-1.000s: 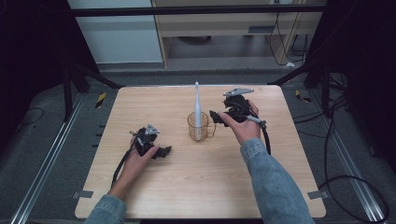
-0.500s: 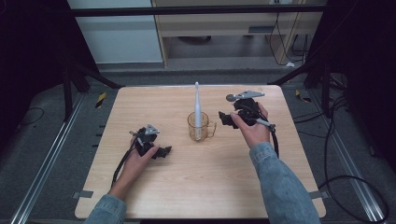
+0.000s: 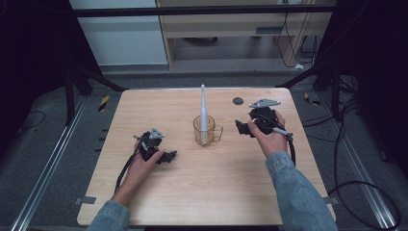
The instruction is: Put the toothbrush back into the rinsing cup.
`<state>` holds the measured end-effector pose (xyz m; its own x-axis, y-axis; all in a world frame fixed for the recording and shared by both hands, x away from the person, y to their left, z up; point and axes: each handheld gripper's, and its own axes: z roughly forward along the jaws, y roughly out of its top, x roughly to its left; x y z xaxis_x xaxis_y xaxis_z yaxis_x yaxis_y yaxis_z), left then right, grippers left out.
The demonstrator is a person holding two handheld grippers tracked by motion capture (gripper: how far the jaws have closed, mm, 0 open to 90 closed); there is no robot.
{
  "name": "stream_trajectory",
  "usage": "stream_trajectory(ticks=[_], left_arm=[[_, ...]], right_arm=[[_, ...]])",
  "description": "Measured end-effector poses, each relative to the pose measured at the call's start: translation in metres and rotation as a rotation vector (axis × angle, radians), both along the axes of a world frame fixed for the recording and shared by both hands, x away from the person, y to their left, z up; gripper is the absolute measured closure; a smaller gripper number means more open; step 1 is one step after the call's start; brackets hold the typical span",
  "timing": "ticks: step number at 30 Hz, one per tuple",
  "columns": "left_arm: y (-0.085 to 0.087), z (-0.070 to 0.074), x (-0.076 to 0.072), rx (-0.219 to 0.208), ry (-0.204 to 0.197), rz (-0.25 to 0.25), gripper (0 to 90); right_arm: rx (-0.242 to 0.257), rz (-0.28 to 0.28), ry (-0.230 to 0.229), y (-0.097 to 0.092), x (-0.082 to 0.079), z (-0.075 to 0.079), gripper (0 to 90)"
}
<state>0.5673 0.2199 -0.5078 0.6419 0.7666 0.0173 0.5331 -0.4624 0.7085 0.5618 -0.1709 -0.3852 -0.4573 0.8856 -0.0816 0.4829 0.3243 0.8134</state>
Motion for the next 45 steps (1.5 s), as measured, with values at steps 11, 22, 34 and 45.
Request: stream_trajectory(ticks=[11,22,34,45], left_arm=[[0.000,0.000,0.000,0.002,0.000,-0.001,0.0],[0.000,0.000,0.000,0.001,0.000,0.000,0.0],[0.000,0.000,0.000,0.002,-0.001,-0.001,0.0],[0.000,0.000,0.000,0.002,-0.001,-0.001,0.0]], right_arm=[[-0.032,-0.036,0.025,-0.028,-0.003,-0.024,12.4],[-0.021,-0.081,0.071,-0.054,0.003,-0.055,12.6],[0.012,-0.120,0.087,-0.064,0.019,-0.077,13.1],[0.061,-0.180,0.094,-0.070,0.036,-0.098,13.8]])
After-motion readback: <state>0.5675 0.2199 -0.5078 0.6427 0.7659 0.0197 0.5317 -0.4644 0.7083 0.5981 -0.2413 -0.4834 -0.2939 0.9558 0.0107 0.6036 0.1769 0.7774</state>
